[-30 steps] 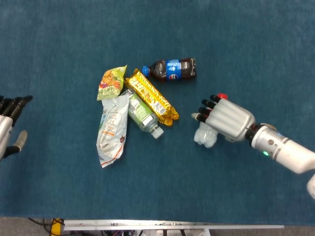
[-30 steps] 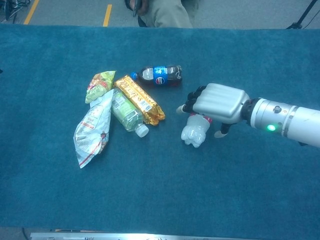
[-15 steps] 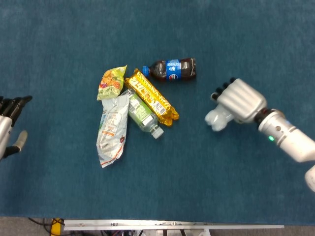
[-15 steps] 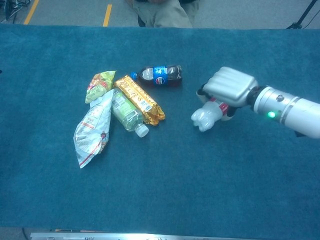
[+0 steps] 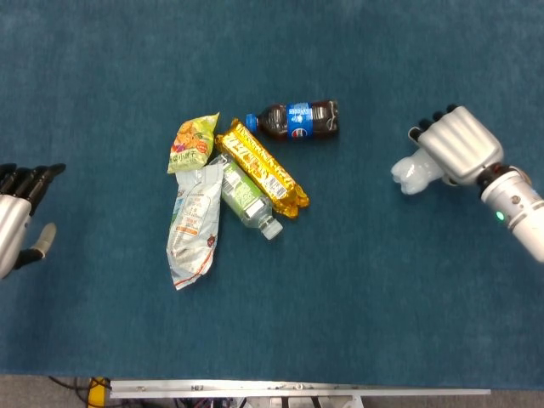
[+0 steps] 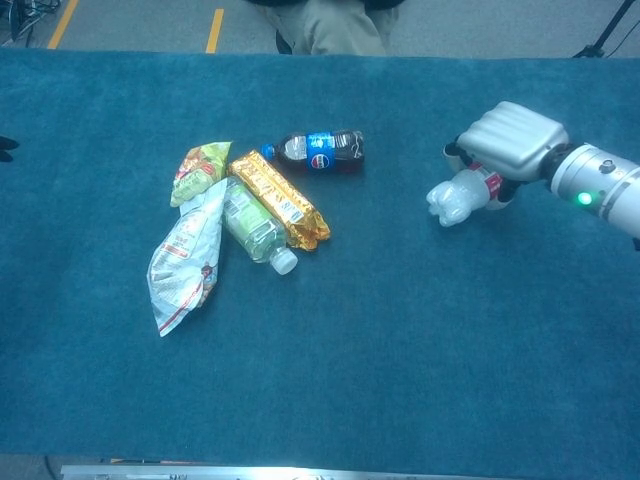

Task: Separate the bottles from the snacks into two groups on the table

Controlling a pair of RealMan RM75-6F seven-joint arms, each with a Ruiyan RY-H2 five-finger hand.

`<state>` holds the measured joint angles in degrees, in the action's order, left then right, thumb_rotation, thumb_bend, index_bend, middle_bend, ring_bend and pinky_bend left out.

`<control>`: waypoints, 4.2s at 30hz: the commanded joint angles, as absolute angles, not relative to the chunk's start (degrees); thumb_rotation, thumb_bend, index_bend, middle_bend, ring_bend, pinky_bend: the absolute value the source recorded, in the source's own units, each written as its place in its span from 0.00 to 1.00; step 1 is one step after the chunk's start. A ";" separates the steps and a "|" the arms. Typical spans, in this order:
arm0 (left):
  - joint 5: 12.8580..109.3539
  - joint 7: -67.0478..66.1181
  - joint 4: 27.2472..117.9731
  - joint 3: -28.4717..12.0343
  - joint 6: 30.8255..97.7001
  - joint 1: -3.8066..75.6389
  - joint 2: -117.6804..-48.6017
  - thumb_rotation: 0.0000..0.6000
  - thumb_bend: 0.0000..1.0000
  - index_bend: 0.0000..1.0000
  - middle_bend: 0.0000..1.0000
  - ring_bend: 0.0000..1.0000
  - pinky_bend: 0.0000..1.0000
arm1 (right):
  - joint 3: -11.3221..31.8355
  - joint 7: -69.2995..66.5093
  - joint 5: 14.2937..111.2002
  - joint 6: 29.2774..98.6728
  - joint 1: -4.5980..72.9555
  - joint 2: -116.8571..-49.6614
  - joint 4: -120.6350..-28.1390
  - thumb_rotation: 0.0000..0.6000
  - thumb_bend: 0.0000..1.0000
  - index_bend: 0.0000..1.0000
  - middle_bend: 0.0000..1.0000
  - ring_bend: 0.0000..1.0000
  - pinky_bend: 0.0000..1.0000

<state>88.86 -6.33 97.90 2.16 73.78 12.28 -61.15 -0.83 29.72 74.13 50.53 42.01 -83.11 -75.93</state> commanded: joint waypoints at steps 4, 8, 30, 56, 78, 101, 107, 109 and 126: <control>88.66 -6.65 98.14 2.13 73.87 12.27 -61.05 1.00 0.40 0.10 0.20 0.19 0.15 | -0.26 32.12 72.78 49.11 42.33 -84.68 -74.06 1.00 0.06 0.55 0.48 0.42 0.46; 88.31 -6.61 98.02 2.09 74.10 12.09 -61.03 1.00 0.41 0.10 0.20 0.19 0.15 | 0.27 35.70 68.90 47.40 42.61 -83.15 -77.30 1.00 0.06 0.25 0.36 0.28 0.39; 89.48 -6.57 98.69 2.68 75.79 11.31 -60.06 1.00 0.40 0.10 0.20 0.19 0.15 | 9.32 40.21 54.88 47.70 51.10 -80.31 -92.56 1.00 0.05 0.08 0.27 0.21 0.35; 89.55 -4.78 98.93 3.52 79.05 8.16 -57.90 1.00 0.41 0.10 0.20 0.19 0.15 | 10.03 53.13 34.91 44.35 68.95 -106.71 -62.68 1.00 0.05 0.22 0.33 0.23 0.35; 89.70 -3.88 98.03 3.19 78.81 7.92 -58.57 1.00 0.40 0.10 0.20 0.19 0.15 | 8.56 44.55 38.84 43.27 63.10 -100.12 -62.48 1.00 0.11 0.47 0.46 0.47 0.59; 89.63 -5.58 98.55 2.68 76.25 9.80 -59.95 1.00 0.41 0.10 0.20 0.19 0.15 | 4.66 36.97 42.63 44.09 56.05 -86.26 -75.14 1.00 0.11 0.24 0.40 0.40 0.59; 89.38 -5.62 98.65 2.81 76.50 9.51 -59.68 1.00 0.41 0.10 0.20 0.19 0.15 | 4.51 36.27 43.00 43.44 56.30 -85.88 -76.34 1.00 0.11 0.21 0.39 0.39 0.59; 89.33 -5.68 98.68 2.80 76.50 9.51 -59.66 1.00 0.41 0.10 0.20 0.19 0.15 | 4.85 35.08 43.93 43.48 56.13 -85.02 -78.16 1.00 0.11 0.21 0.39 0.39 0.59; 88.89 -5.64 98.43 2.83 76.37 9.44 -59.66 1.00 0.41 0.10 0.20 0.19 0.15 | 0.56 29.45 71.65 43.47 55.37 -77.93 -97.46 1.00 0.11 0.21 0.39 0.32 0.44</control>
